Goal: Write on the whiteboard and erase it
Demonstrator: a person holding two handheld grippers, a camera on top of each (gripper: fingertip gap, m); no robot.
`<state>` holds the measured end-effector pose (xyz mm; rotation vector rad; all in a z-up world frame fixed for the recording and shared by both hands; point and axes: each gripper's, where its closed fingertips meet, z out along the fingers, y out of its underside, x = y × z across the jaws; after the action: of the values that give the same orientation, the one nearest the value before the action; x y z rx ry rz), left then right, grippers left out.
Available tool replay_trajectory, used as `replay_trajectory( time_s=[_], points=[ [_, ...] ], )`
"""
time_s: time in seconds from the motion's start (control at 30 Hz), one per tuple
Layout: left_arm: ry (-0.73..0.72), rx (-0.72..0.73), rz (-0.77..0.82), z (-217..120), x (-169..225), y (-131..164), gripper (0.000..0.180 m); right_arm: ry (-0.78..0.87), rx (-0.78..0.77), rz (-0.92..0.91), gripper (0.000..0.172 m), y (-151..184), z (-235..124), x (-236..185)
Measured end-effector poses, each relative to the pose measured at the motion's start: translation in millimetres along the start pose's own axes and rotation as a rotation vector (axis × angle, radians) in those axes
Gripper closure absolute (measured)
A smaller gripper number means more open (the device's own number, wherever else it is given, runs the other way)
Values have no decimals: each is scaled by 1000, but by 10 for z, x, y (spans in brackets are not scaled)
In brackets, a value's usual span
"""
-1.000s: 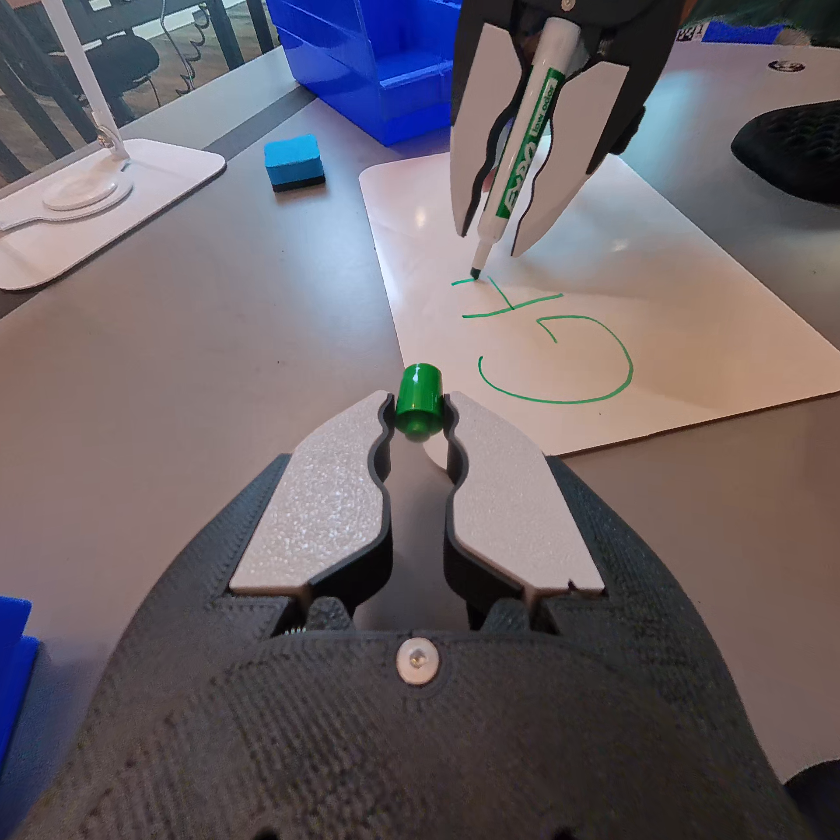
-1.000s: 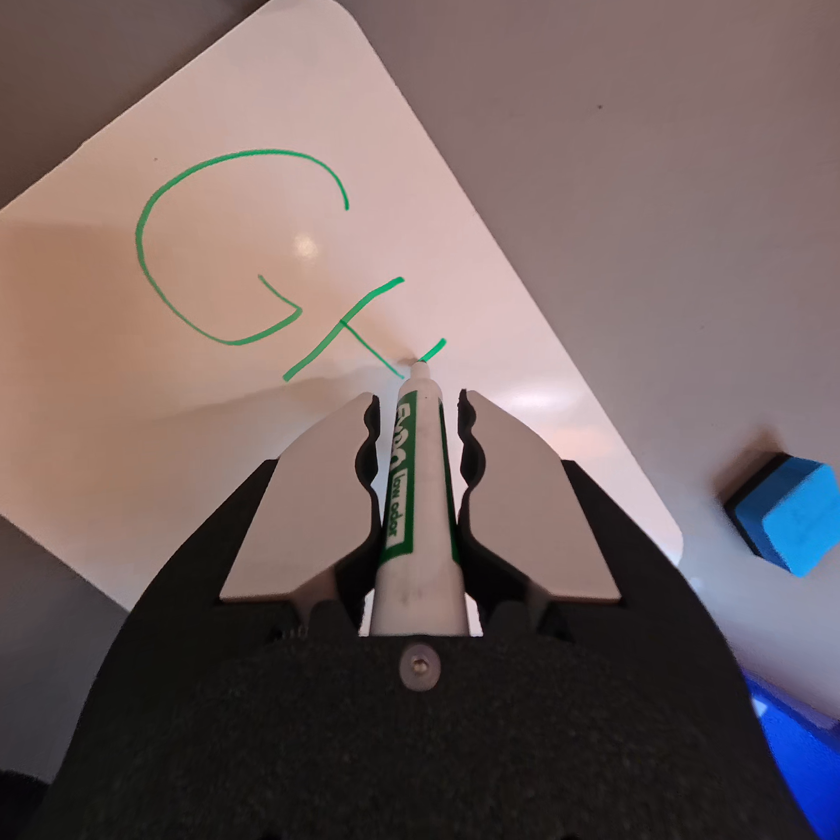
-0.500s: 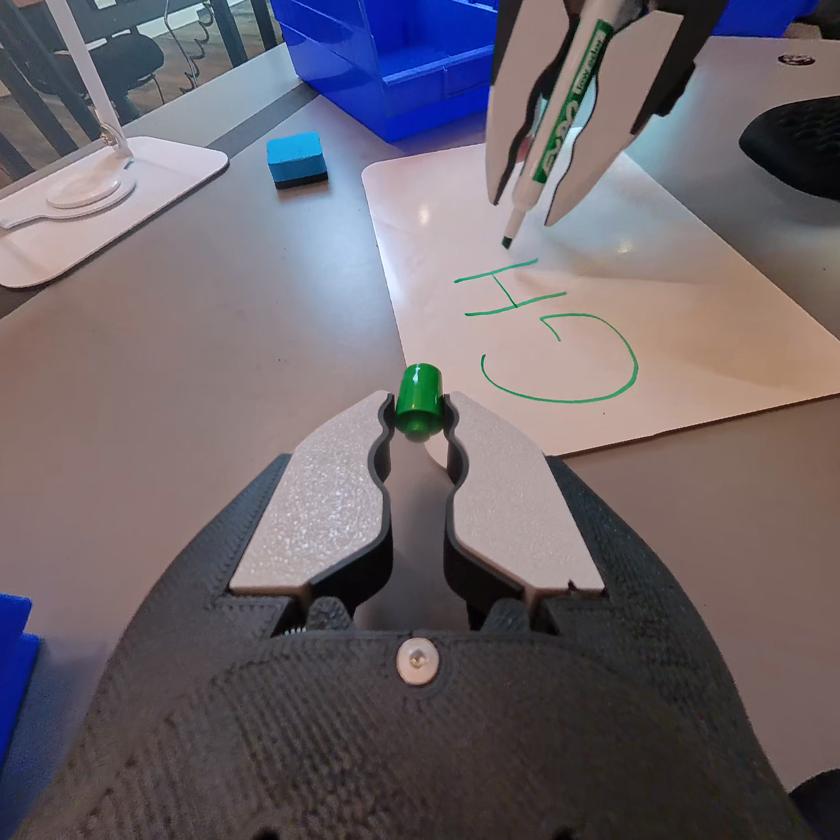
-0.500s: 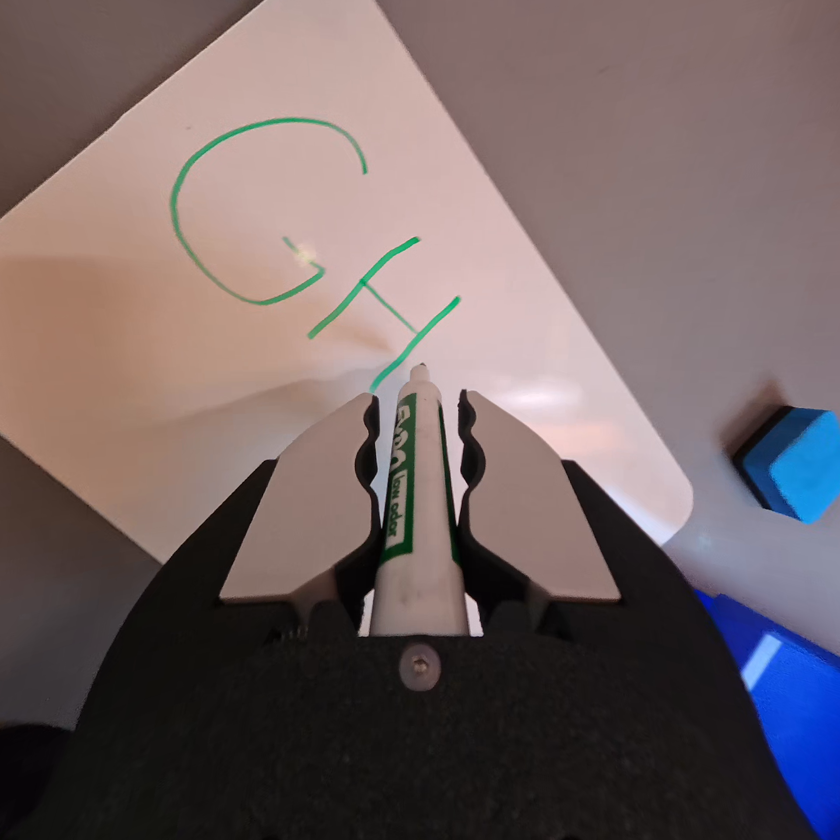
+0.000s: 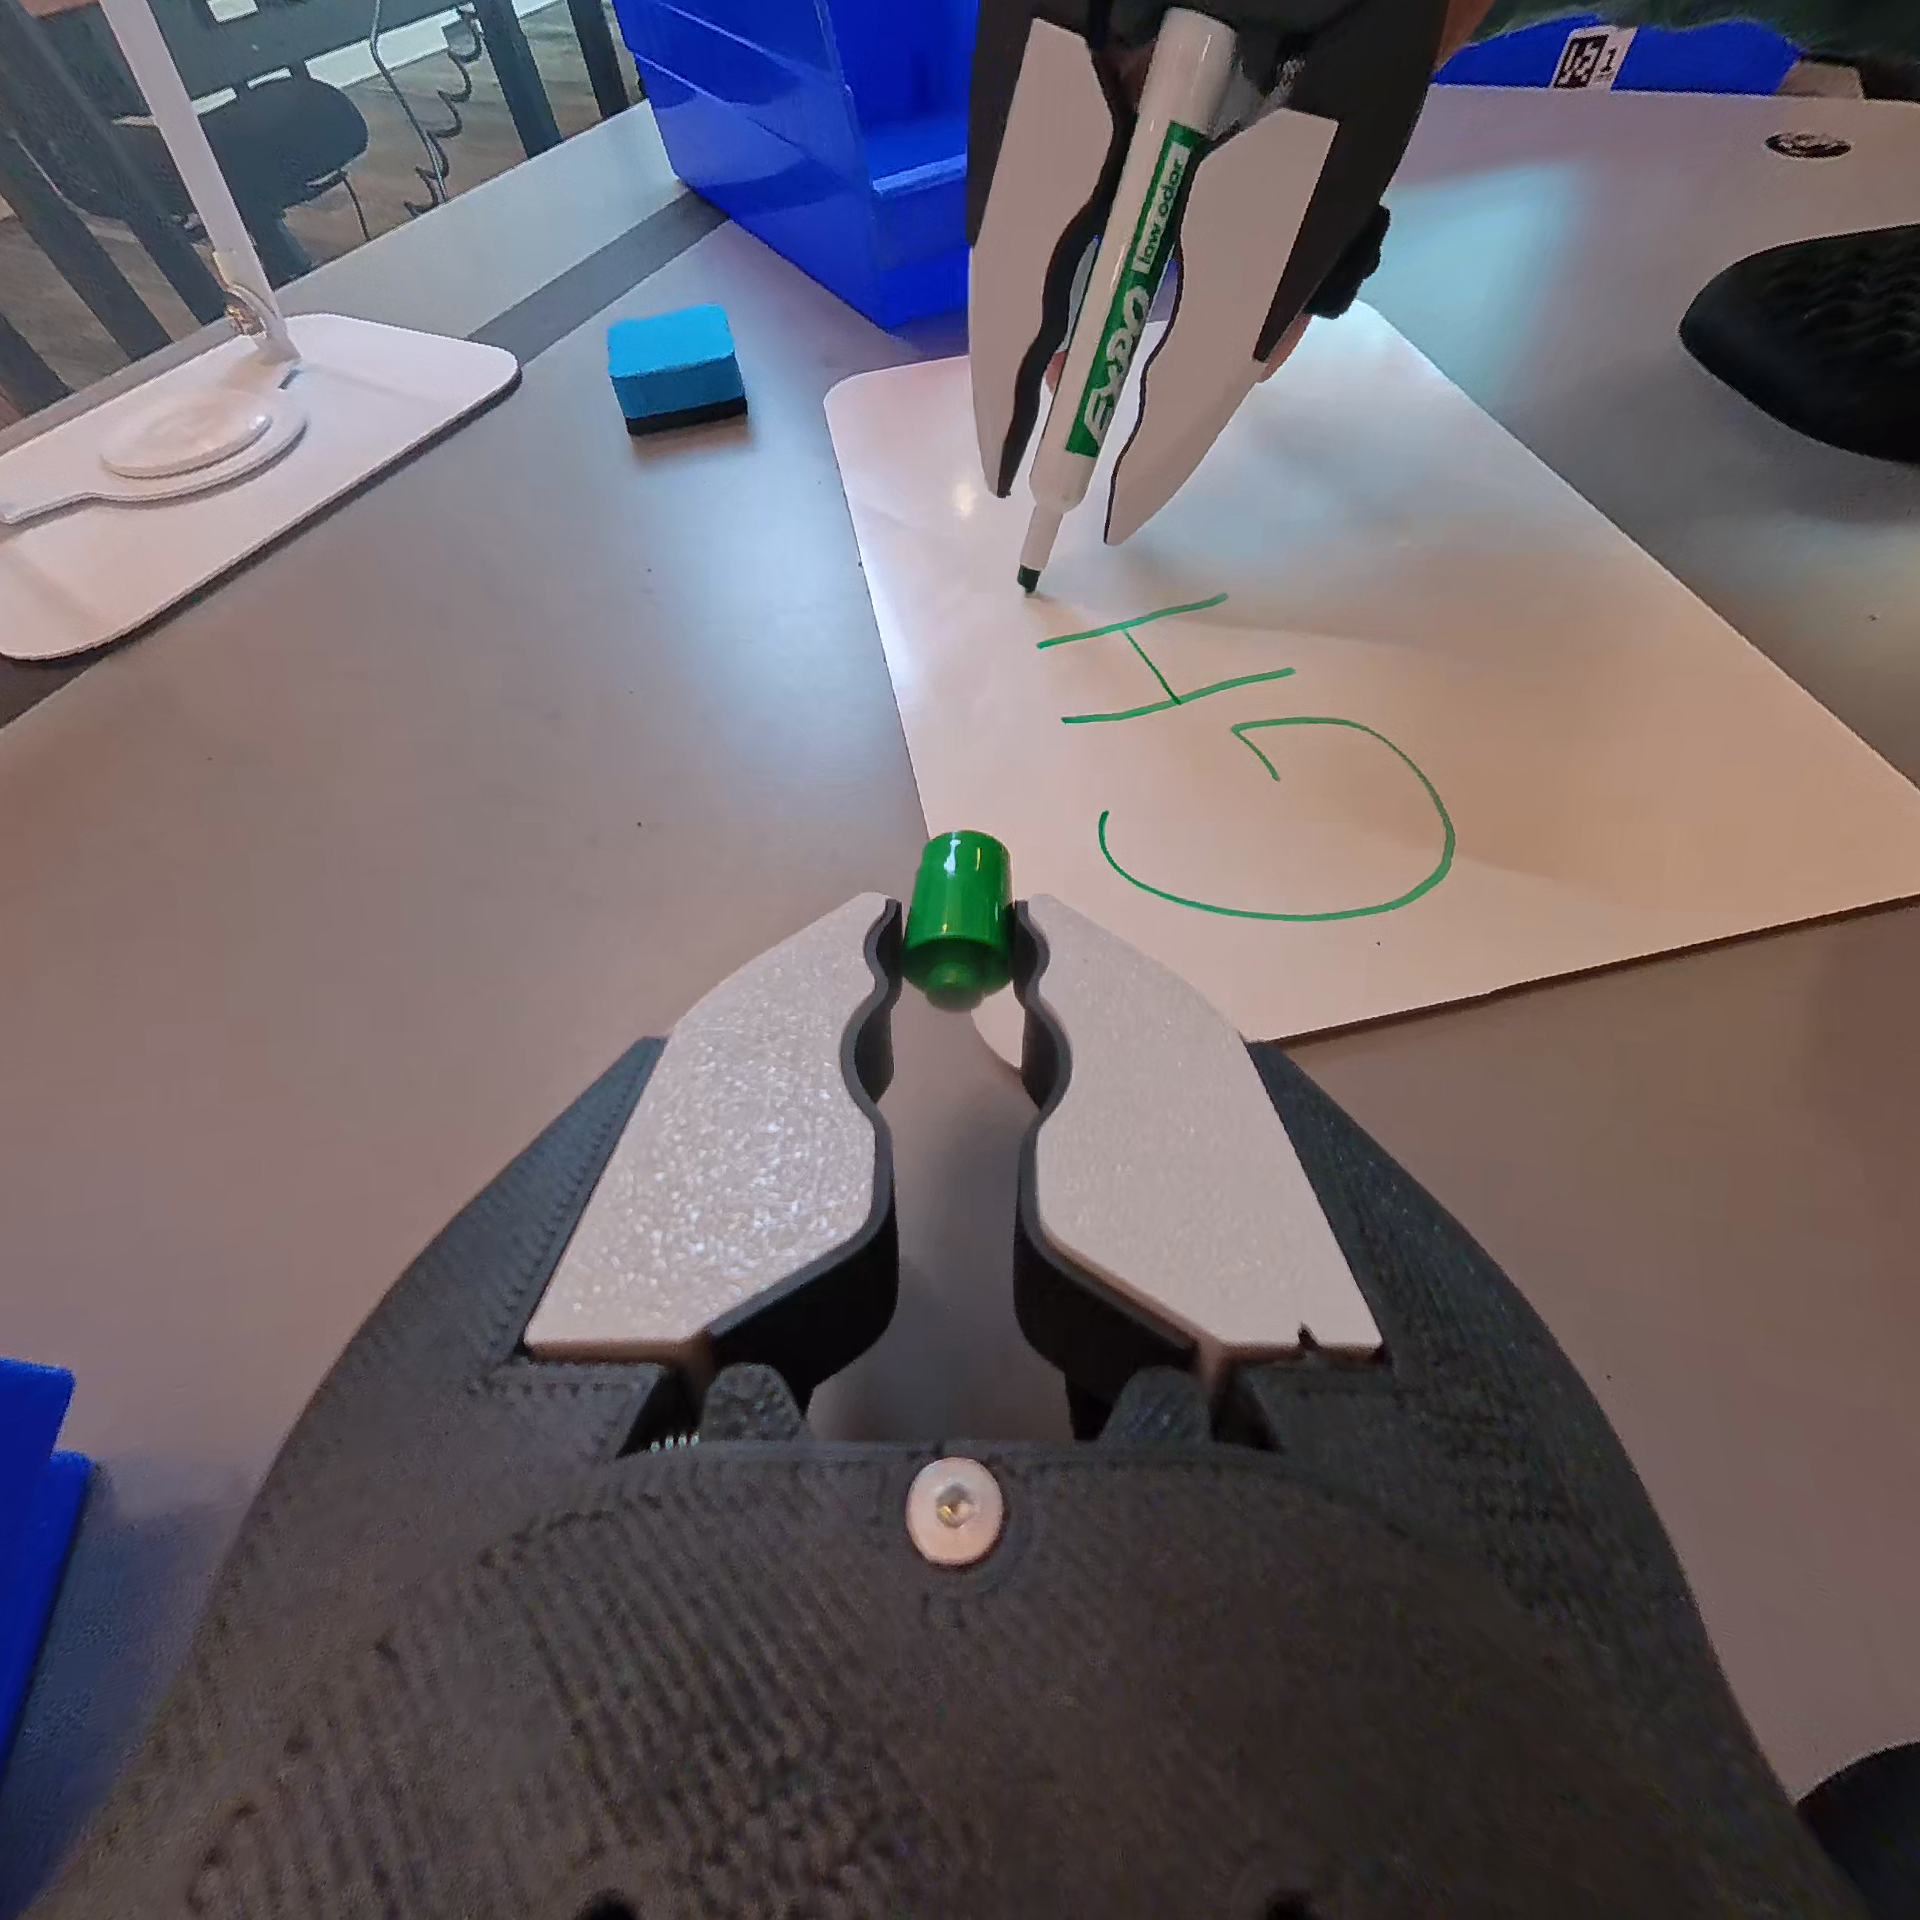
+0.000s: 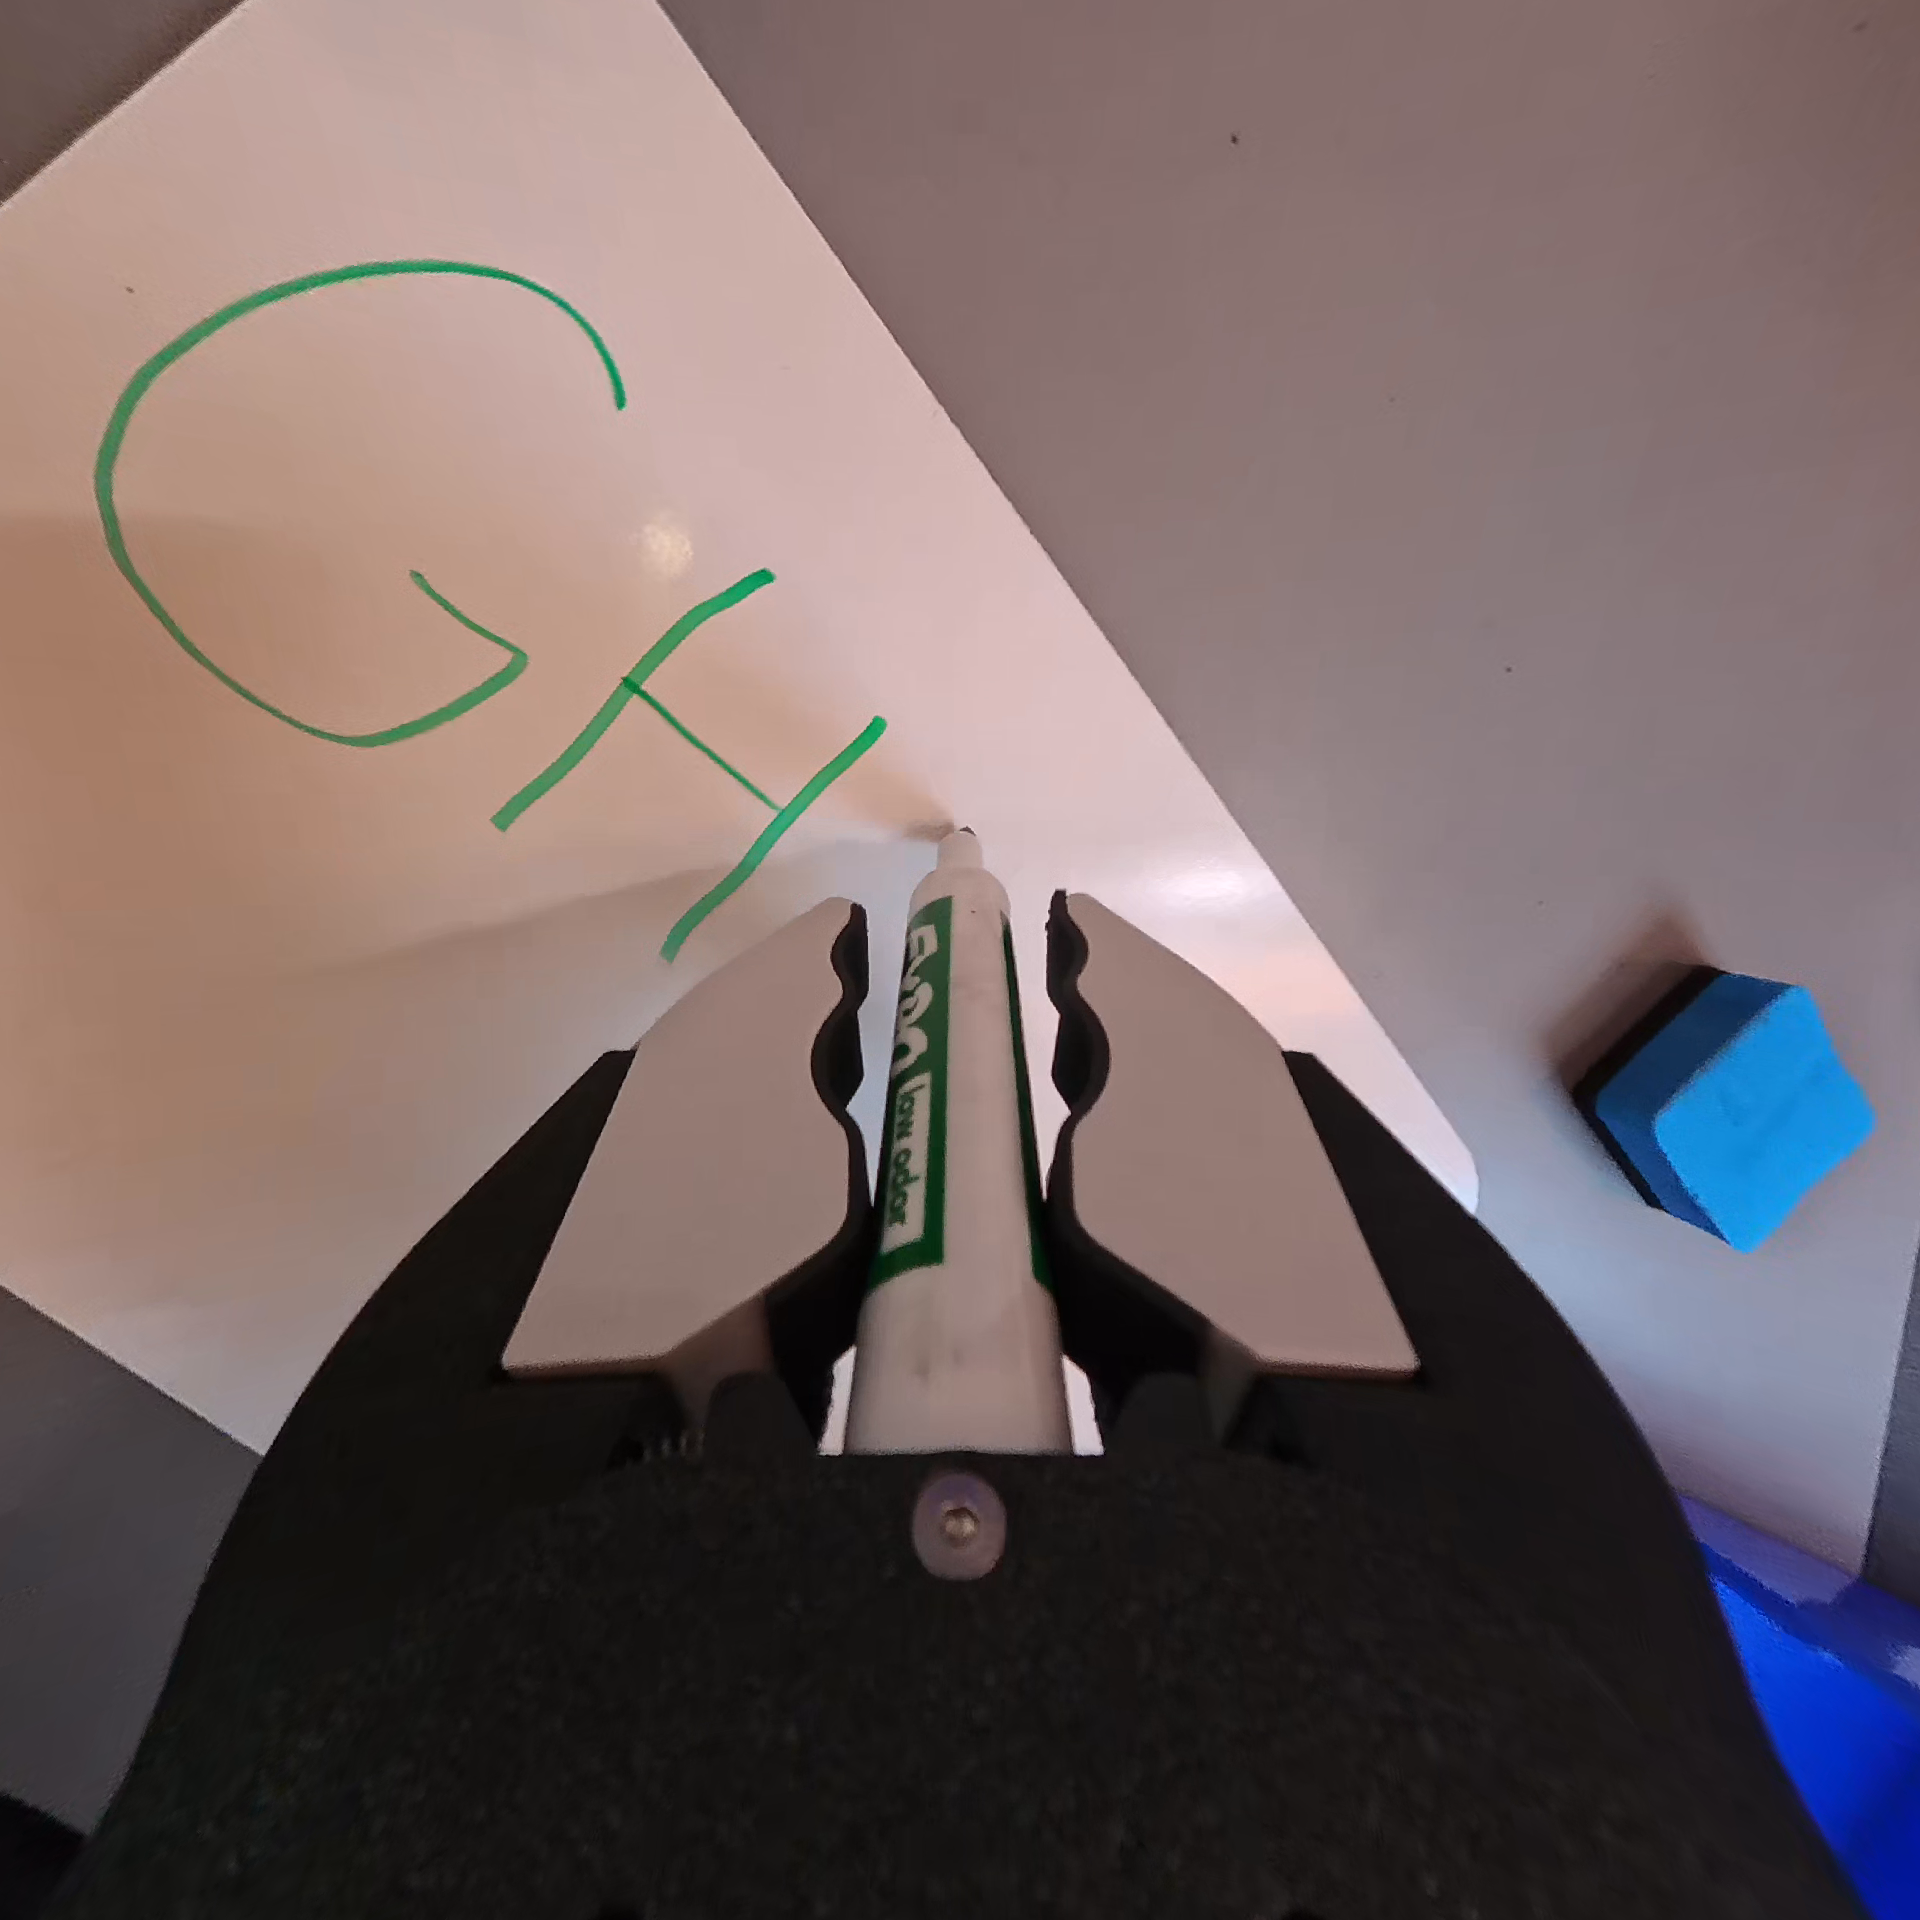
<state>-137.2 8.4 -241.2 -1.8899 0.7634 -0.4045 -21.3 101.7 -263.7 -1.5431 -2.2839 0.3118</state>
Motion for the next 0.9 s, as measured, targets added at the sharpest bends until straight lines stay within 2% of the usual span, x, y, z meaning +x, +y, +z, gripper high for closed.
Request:
replay_trajectory(
  time_s=[0.4, 0.7, 0.9],
  points=[
    [-2, -7, 1, 13, 2, 15, 160, -42, -32, 13, 137, 315, -202, -349],
    [-5, -6, -7, 5, -19, 16, 160, -10, 61, -6, 137, -79, -76, -83],
    [-4, -4, -5, 0, -18, 9, 160, -27, 61, -18, 137, -126, 11, -89]
  ],
)
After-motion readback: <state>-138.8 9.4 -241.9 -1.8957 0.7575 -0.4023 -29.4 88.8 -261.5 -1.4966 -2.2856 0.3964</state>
